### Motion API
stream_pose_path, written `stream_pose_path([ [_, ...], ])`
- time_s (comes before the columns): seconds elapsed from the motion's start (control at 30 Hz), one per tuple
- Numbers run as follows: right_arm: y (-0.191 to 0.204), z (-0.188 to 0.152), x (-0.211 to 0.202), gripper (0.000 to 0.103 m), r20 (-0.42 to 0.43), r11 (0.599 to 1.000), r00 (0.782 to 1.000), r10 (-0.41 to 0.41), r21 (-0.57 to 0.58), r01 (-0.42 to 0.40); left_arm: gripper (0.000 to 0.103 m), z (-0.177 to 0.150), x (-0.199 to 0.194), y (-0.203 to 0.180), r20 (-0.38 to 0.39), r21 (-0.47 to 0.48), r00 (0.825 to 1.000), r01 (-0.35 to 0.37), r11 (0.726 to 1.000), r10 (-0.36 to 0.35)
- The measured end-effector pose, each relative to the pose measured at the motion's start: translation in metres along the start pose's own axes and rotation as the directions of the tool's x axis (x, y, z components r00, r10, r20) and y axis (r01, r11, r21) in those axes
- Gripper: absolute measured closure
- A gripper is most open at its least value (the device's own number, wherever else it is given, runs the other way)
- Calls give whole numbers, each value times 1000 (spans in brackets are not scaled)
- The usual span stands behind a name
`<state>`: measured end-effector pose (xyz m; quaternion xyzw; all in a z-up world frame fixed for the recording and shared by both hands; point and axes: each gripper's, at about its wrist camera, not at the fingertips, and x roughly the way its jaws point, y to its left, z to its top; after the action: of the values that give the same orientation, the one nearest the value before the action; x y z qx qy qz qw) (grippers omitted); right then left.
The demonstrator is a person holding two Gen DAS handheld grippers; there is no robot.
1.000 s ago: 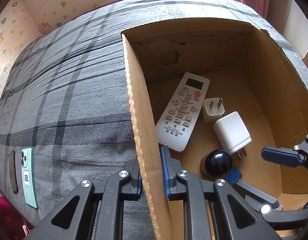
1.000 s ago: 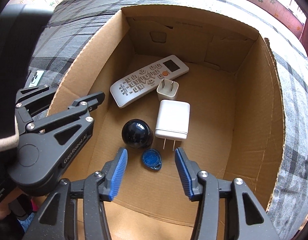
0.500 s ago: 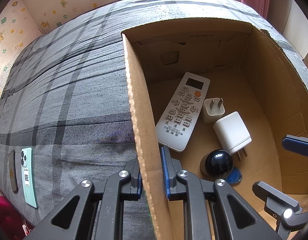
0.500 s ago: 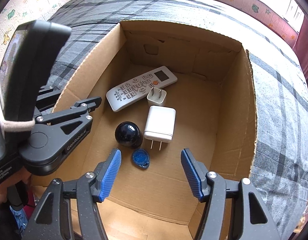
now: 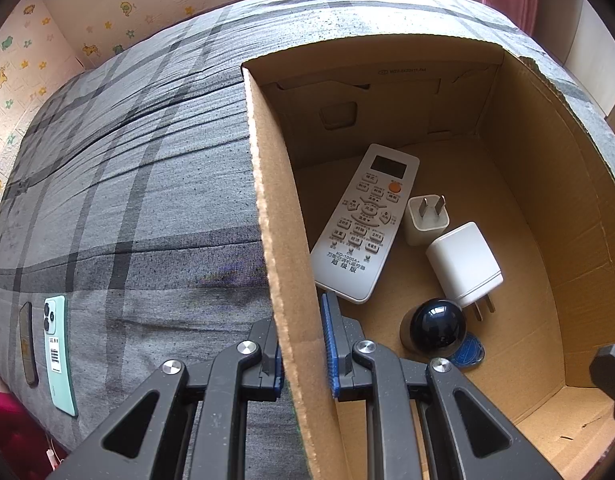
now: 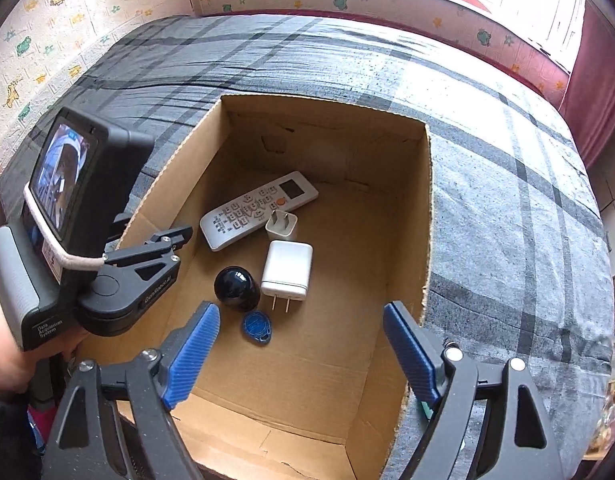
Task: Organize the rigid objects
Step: 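Move the right gripper back to the light-blue lotion tube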
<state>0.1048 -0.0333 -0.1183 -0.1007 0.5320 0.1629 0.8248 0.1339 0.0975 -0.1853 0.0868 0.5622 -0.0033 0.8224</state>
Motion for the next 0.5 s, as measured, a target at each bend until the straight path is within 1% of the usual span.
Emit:
stream_pose_path([
  [0.03, -3, -1, -2, 12, 4, 1000, 1000, 0, 5, 0, 85, 0, 0, 0, 0, -1, 1000, 1, 1000, -1],
  [0.1, -10, -3, -7, 5, 14, 1000, 1000, -6, 19, 6, 85, 0, -1, 0, 0, -1, 1000, 0, 1000, 0],
  [0.13, -14, -4, -10, 3, 19, 1000, 1000, -11, 24, 11, 85, 0, -1, -1, 0, 1, 1000, -1, 1000, 1],
  [0.27, -32, -8, -19, 0, 35, 997, 999, -39, 61, 37, 85, 0, -1, -1, 0, 2, 1000, -2, 1000, 2],
  [0.5, -74, -20, -34, 0, 41, 985, 995, -91, 150, 84, 85, 0, -2, -1, 0, 2, 1000, -1, 1000, 1],
])
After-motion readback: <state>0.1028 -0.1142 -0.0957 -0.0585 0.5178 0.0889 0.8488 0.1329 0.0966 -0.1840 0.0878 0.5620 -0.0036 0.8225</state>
